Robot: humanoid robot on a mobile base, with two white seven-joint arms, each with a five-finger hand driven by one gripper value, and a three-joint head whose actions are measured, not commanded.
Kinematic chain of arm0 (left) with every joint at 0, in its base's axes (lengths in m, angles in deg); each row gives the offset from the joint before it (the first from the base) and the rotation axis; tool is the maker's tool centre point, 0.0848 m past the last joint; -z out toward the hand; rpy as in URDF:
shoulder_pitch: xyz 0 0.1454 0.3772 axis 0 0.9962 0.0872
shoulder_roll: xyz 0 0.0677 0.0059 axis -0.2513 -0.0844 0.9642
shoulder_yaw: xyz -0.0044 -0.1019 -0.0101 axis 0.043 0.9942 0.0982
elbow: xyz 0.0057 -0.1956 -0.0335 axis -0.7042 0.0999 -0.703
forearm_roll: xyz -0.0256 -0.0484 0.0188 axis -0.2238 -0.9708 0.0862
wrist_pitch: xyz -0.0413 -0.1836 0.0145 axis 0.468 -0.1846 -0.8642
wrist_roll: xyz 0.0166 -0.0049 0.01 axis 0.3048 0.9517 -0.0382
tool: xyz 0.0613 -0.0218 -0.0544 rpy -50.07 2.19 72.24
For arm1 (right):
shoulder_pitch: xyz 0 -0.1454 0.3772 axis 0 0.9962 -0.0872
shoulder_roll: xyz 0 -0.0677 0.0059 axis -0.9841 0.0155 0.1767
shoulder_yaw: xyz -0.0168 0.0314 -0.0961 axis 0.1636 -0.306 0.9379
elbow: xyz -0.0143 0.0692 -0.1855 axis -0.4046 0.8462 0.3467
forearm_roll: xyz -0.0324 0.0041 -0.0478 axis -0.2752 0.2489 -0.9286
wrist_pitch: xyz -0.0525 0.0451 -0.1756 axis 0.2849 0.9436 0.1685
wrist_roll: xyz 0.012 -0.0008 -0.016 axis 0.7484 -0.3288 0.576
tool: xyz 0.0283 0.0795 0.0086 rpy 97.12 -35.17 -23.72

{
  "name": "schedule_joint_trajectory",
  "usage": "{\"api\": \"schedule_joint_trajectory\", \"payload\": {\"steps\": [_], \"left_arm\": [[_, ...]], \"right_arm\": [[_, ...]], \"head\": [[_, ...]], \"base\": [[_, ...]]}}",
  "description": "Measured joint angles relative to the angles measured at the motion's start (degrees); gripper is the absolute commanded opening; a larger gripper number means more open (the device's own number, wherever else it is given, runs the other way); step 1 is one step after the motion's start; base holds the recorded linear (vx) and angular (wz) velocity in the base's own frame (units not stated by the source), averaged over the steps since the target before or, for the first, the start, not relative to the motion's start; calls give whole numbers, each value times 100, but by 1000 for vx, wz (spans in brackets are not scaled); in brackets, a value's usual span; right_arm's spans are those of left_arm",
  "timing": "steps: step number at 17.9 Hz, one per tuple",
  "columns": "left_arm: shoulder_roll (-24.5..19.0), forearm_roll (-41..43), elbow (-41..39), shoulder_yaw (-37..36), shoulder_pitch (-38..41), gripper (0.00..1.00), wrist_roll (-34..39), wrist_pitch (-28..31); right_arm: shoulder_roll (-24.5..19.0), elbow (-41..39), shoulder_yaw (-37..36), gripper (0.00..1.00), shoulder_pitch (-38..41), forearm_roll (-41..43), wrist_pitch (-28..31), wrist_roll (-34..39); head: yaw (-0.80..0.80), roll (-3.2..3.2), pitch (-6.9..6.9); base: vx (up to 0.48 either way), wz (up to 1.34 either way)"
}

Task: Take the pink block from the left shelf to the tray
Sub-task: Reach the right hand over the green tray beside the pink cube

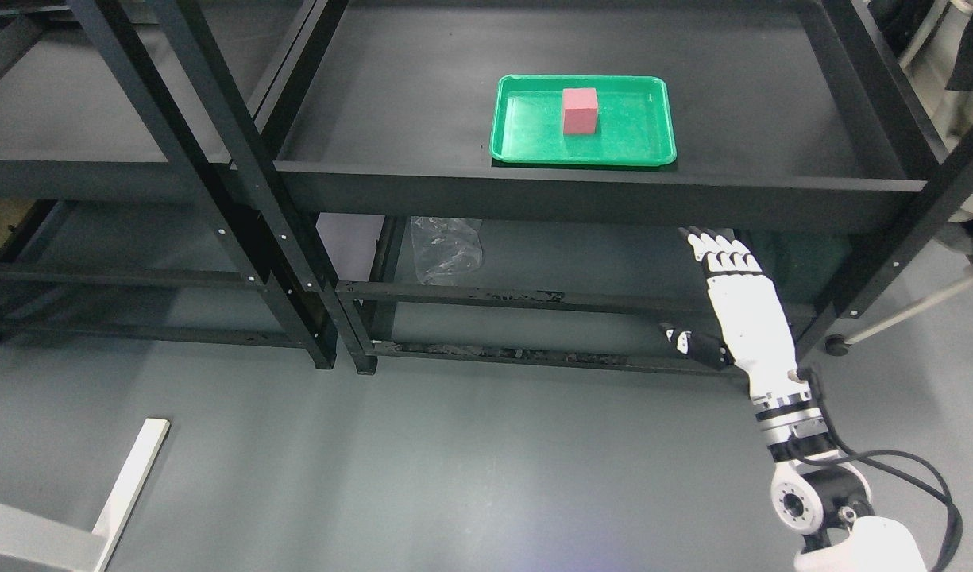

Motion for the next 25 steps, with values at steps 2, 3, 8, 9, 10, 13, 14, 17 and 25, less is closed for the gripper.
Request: {"api": "schedule_joint_trajectory", "payload": {"steps": [2,3,8,9,10,13,14,17,25], "left_arm": [[0,0,0,0,0,100,0,0],[0,0,0,0,0,100,0,0],[0,0,0,0,0,100,0,0],[0,0,0,0,0,100,0,0],[0,0,0,0,0,100,0,0],[0,0,0,0,0,100,0,0],[0,0,0,0,0,100,0,0],[0,0,0,0,0,100,0,0],[0,0,0,0,0,100,0,0]], "right_arm": [[-32,1,13,99,10,-125,-63,53],[-48,-4,14,99,16,-140,-192,-82],[-116,-71,-5,99,54,178,-661,-871],[-135,-87,-12,99,60,267,-714,-1035],[-174,-100,-14,99,64,358,-769,-1238],[-251,-129,-23,99,66,497,-816,-1689],[-271,-135,-25,99,65,528,-823,-1845],[-329,-157,-28,99,2,595,-837,-2024],[-413,-158,-22,99,-135,606,-474,-1013]], "head": [[0,0,0],[0,0,0],[0,0,0],[0,0,0],[0,0,0],[0,0,0],[0,0,0],[0,0,0],[0,0,0]], "base": [[235,63],[238,75],[256,70],[262,69],[240,75],[264,52],[262,41],[225,-8],[218,-60]]}}
